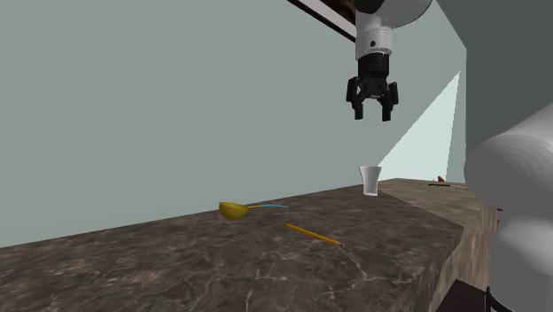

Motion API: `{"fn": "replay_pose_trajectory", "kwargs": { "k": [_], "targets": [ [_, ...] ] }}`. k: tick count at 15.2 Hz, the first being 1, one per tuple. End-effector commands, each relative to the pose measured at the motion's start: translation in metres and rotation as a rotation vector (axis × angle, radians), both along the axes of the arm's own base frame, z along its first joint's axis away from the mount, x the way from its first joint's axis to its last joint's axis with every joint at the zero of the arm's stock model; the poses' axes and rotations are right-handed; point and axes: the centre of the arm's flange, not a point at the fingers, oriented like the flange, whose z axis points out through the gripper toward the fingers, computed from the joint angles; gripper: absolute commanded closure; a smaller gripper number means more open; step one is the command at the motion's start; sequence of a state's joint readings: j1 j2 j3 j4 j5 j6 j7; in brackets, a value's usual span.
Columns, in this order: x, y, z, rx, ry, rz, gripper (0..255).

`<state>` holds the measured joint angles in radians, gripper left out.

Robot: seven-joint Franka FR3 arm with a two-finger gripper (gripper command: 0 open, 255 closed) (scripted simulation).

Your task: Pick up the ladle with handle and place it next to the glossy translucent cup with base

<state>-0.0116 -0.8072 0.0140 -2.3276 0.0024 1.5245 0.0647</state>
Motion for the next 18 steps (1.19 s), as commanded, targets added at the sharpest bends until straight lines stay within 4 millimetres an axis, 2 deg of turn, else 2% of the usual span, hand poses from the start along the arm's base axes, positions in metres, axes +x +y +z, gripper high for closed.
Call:
{"fn": "replay_pose_trajectory", "kwargs": {
  "k": [1, 9, 18],
  "targets": [
    [0.000, 0.000, 0.000, 0.000, 0.000, 0.000, 0],
    [0.020, 0.074, -0.063, 0.050, -0.013, -0.297, 0],
    [0.069, 0.150, -0.129, 0.107, -0.027, -0.632, 0]
  ]
}}
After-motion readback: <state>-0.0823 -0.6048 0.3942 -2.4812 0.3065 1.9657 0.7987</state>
